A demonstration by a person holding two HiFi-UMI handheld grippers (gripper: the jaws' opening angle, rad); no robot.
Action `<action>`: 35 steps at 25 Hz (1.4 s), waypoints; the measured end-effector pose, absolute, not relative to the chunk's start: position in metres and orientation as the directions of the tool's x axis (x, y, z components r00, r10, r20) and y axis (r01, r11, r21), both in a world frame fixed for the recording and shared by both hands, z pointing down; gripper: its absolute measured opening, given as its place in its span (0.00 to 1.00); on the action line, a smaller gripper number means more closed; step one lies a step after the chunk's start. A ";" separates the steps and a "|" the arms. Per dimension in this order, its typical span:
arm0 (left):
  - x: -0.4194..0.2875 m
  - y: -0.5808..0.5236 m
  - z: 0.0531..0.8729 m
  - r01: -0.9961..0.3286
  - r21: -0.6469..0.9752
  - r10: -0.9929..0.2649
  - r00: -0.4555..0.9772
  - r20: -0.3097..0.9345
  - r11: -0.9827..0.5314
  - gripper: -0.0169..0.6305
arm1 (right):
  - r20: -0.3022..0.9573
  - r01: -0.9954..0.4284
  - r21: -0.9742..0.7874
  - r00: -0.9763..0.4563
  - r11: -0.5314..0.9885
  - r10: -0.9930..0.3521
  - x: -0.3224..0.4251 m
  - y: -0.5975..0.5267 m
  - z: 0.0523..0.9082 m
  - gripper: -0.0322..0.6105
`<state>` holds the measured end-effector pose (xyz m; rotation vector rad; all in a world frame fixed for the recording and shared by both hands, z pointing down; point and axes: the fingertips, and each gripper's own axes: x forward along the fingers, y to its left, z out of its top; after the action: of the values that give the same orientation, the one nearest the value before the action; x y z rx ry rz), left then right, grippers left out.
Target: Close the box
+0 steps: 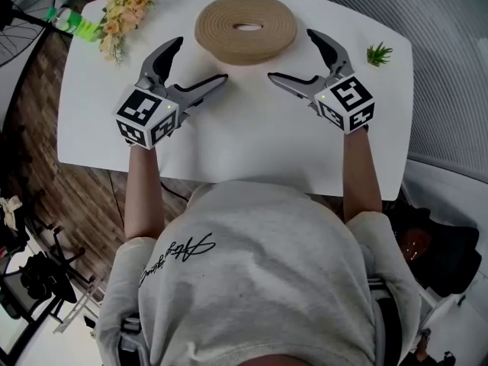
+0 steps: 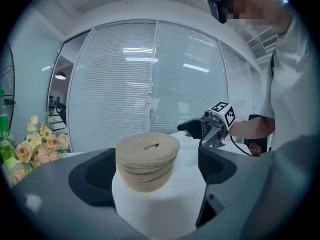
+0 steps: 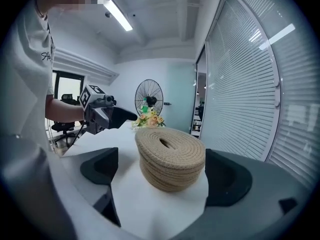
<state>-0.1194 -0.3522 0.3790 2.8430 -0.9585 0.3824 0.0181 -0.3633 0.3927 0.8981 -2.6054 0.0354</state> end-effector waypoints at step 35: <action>-0.132 -0.240 0.292 -0.662 -0.051 -0.663 0.748 0.025 -0.748 0.80 | 0.072 -0.635 0.101 -0.763 0.766 -0.642 -0.026 -0.250 0.298 0.78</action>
<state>-0.1323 -0.2396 0.2921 2.9731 -1.1272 0.0666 -0.0257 -0.2498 0.2980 1.0358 -2.8553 -0.1078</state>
